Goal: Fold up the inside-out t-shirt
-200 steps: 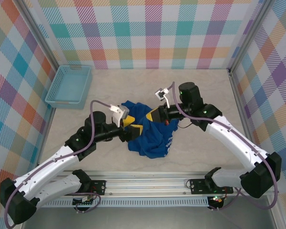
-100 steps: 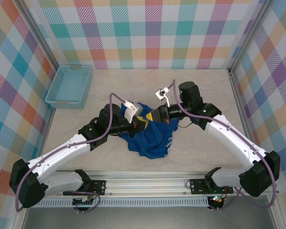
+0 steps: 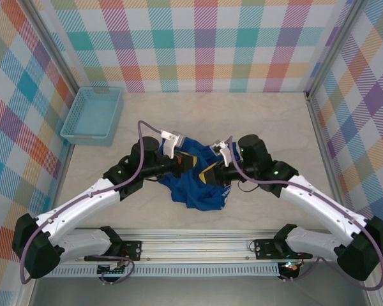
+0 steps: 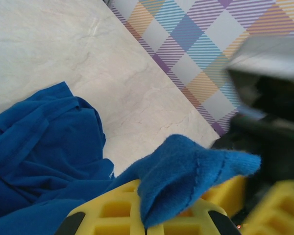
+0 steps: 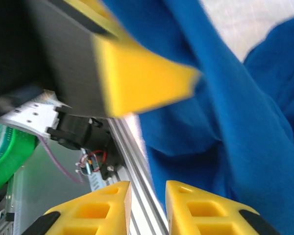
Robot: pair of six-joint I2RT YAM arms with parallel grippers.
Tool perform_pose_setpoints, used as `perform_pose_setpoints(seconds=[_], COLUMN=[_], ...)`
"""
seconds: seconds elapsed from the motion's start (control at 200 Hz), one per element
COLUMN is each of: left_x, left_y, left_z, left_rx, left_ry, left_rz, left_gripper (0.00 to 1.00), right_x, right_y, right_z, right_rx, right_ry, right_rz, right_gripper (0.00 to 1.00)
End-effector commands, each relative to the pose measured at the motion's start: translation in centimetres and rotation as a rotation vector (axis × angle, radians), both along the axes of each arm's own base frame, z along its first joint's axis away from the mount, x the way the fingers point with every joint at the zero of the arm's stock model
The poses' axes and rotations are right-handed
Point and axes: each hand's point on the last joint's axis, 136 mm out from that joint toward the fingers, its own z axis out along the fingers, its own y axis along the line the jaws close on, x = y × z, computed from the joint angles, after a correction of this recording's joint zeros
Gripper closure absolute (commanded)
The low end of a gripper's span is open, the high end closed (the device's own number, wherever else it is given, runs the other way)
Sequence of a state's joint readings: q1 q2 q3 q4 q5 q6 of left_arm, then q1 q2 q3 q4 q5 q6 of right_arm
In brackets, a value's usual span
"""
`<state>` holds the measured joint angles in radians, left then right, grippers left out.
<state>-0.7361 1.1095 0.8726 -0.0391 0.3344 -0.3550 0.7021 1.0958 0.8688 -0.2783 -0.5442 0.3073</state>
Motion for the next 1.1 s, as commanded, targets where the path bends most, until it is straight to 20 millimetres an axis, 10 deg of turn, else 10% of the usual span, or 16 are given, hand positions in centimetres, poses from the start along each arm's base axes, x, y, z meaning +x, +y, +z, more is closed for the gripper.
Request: perform_pose_setpoints(seconds=[0.0, 0.325, 0.805, 1.095], left_x=[-0.5, -1.3, -0.8, 0.1], left_y=[0.2, -0.6, -1.2, 0.2], left_z=[2.3, 2.5, 2.4, 2.0], left_rx=[-0.096, -0.14, -0.158, -0.129], left_ry=[-0.004, 0.02, 0.046, 0.043], left_rz=[-0.009, -0.073, -0.076, 0.01], left_gripper=[1.0, 1.0, 1.0, 1.0], right_x=[1.6, 5.3, 4.4, 6.1], right_y=[0.8, 1.1, 2.5, 0.3], right_z=[-0.6, -1.8, -1.2, -0.9], right_rx=[0.024, -0.002, 0.109, 0.057], right_ry=[-0.029, -0.064, -0.129, -0.204], right_rz=[-0.041, -0.188, -0.082, -0.245], right_gripper=[0.76, 0.65, 0.55, 1.0])
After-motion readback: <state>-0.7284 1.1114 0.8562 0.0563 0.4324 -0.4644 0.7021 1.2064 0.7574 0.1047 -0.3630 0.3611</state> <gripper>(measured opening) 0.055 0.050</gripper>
